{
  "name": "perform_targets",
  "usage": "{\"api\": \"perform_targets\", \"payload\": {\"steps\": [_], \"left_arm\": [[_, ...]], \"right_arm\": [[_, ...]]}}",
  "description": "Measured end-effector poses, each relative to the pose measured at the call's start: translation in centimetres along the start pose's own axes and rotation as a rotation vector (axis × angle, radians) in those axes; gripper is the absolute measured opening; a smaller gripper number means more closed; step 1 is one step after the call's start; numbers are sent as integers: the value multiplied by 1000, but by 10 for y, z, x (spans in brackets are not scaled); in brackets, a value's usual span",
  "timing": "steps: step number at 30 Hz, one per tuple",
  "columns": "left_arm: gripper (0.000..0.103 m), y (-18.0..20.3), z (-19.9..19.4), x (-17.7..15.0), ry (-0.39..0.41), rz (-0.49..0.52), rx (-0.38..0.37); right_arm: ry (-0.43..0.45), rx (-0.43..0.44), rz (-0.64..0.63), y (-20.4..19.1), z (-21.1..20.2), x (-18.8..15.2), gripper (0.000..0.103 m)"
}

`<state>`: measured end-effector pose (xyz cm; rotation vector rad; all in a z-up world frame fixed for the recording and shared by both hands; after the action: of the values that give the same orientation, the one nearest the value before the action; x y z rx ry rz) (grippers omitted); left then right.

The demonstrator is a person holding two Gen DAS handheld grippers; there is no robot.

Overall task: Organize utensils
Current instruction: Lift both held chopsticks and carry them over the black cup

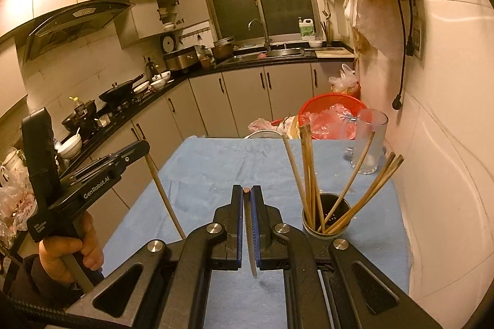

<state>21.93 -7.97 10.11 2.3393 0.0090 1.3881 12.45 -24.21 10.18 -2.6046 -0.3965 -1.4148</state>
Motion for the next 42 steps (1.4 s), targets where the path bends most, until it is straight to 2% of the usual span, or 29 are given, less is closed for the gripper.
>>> {"api": "perform_targets", "payload": {"steps": [8,30,37,42], "left_arm": [[6,11,3,-5,6,35,12],[6,36,11,-5,-2,59,-38],[6,49,15,5,-13,24,-83],[6,74,15,18,-2,26,-134]], "right_arm": [[13,-21,7,3,-13,-1,5],[34,-81,20,12,-41,3,5],[38,-98,16,14,-48,7,5],[46,-117,16,19,-54,14,5]]}}
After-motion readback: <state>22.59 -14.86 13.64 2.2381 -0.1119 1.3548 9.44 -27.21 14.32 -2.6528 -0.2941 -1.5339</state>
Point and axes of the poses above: each gripper's, at about its wrist camera, not at the fingertips, and z roughly the way its jaws point, y to its right, x to its top, the point moved 6 cm from there along z, roughly the way its jaws point, and after that the axes turned 14 degrees about -z, right-handed, at the moved point
